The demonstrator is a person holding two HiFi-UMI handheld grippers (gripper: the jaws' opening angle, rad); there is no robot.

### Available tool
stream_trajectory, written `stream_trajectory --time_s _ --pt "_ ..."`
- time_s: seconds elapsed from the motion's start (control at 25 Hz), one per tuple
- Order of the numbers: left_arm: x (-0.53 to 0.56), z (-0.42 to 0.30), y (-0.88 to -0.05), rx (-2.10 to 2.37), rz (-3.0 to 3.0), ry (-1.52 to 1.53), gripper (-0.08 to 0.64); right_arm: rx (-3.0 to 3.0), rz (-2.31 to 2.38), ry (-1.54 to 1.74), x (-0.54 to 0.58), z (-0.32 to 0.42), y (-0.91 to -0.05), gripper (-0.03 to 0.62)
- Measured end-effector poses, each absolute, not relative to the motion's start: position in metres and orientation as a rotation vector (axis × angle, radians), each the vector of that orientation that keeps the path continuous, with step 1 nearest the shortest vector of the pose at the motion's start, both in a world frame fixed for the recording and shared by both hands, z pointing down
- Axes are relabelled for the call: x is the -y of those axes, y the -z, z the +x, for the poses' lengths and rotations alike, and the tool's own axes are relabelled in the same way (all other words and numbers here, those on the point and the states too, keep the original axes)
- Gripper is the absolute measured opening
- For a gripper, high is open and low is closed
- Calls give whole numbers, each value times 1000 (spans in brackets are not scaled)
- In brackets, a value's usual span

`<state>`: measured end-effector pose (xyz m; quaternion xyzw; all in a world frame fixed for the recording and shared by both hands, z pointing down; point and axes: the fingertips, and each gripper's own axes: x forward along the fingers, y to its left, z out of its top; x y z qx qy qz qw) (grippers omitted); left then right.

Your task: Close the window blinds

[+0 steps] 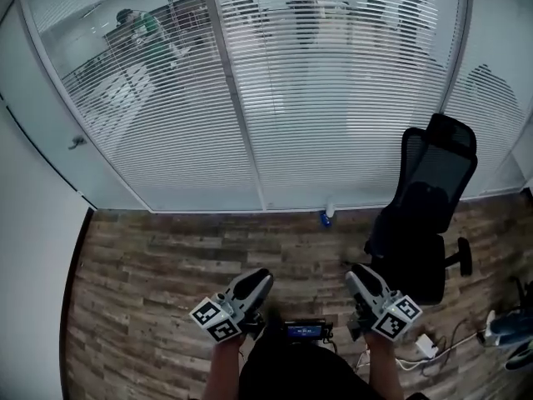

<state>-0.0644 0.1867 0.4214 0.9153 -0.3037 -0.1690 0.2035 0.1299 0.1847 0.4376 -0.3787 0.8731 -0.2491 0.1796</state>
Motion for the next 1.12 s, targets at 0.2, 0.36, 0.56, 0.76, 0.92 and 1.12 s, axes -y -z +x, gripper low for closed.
stream_trajectory --time_s 0.2,0.36,0.56,0.76,0.92,1.12 --pt "-125 -61 -424 805 2522 563 61 -2456 -1142 692 -141 139 -442 101" --pt "-72 -73 -415 790 2510 646 61 -2454 -1181 680 -99 130 -433 103" --pt "-17 -90 -408 776 2514 648 61 -2472 -1208 650 -42 111 -418 103" --pt "30 -116 -416 777 2487 632 61 -2461 -1217 659 4 86 -412 101" --pt "52 -119 -429 762 2443 610 61 -2459 -1263 697 20 82 -420 103" --pt "81 -113 -429 774 2425 561 80 -2455 -1262 736 54 90 -424 103"
